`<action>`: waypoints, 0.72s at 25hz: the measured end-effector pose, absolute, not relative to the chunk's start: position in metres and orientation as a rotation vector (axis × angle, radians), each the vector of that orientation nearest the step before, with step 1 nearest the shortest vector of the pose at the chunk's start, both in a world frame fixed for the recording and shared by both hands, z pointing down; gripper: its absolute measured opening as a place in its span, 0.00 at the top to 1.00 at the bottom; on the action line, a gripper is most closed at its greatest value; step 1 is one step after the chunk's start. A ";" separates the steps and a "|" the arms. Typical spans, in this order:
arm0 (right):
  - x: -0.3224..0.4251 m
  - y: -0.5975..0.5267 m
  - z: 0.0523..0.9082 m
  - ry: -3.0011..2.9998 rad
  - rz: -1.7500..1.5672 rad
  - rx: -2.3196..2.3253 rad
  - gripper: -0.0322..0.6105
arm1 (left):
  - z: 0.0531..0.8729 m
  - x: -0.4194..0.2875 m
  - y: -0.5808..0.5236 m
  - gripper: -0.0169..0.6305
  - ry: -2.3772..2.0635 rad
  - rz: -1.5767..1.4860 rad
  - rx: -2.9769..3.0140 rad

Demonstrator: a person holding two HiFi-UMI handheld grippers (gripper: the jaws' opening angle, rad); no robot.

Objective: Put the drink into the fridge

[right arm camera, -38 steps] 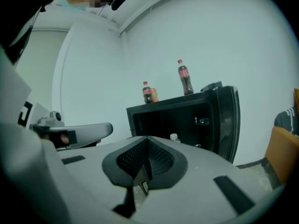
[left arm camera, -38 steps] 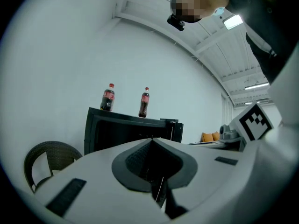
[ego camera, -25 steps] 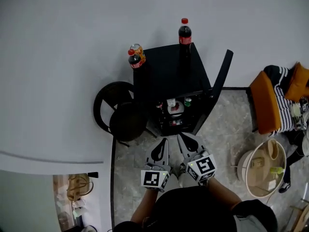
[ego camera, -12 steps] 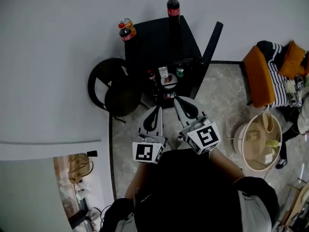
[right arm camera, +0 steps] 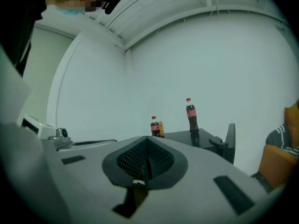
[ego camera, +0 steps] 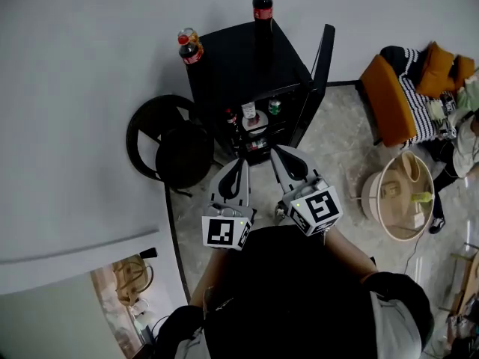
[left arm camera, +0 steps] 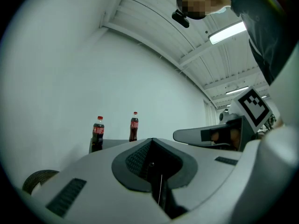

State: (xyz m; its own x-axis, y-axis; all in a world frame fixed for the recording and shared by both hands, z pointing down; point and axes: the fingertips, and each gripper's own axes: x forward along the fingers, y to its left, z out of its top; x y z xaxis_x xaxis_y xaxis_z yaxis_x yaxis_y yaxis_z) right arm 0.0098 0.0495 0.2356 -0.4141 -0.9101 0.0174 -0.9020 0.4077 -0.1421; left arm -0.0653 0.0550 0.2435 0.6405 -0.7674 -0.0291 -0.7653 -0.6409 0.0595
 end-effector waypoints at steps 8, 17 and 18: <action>-0.018 0.052 0.250 2.433 -0.246 -1.913 0.93 | 0.257 -0.094 0.037 0.96 -1.045 -0.052 2.884; 0.002 0.099 0.255 2.144 -0.223 -2.206 0.93 | 0.259 -0.057 0.071 0.96 -0.611 -0.070 3.007; 0.005 0.104 0.255 2.116 -0.219 -2.232 0.93 | 0.256 -0.053 0.075 0.96 -0.573 -0.078 3.019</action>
